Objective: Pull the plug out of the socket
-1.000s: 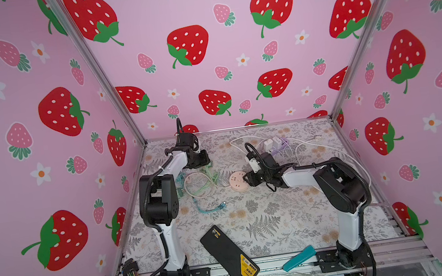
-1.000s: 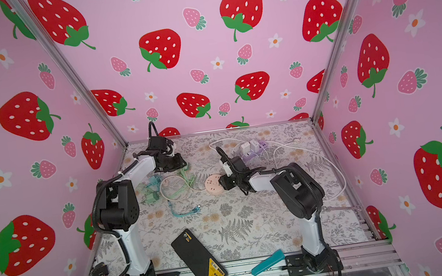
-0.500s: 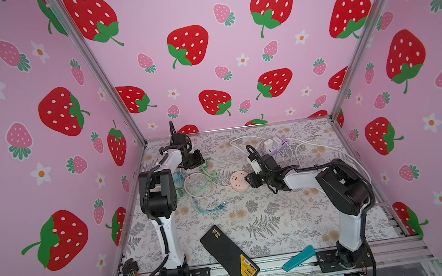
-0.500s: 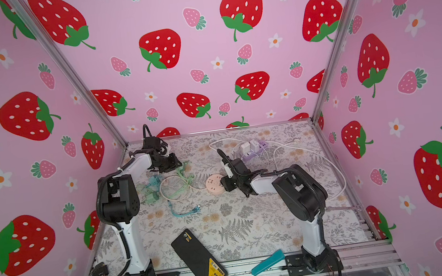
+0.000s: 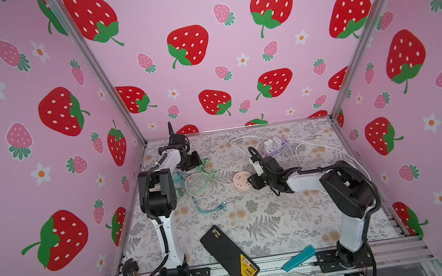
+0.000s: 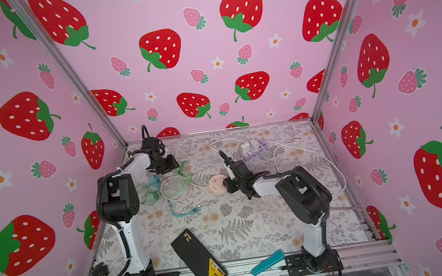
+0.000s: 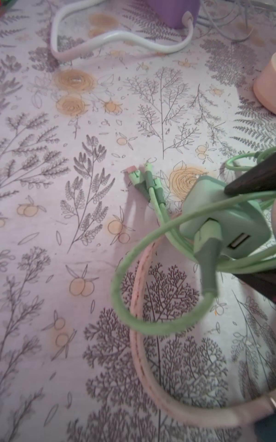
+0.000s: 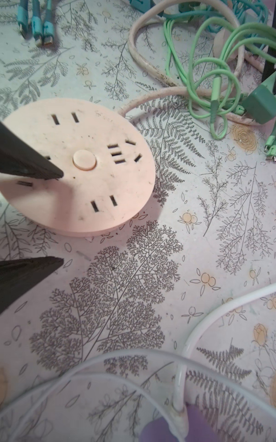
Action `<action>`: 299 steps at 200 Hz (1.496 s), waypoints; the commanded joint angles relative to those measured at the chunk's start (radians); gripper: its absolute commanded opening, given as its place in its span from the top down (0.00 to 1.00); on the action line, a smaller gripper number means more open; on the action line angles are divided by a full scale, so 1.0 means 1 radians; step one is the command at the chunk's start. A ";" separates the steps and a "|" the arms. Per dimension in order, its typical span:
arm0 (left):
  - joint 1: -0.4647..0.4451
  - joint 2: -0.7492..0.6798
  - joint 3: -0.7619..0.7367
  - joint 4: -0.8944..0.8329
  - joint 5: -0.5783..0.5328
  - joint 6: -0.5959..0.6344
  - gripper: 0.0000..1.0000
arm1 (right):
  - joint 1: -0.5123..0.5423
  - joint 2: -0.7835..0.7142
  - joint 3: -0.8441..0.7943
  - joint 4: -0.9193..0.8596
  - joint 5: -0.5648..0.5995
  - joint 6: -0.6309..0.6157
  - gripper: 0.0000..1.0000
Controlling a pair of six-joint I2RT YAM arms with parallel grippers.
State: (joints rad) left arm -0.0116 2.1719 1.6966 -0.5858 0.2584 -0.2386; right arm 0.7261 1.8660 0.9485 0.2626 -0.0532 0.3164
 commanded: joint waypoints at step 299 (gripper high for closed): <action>-0.808 -0.486 -0.725 0.535 -0.490 0.272 0.47 | -0.036 -0.447 -0.264 0.024 0.374 0.010 0.38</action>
State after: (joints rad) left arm -0.7902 1.6375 0.9230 -0.0910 -0.1020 0.0216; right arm 0.7063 1.4525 0.6941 0.2344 0.2008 0.2817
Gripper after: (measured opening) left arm 0.527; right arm 0.621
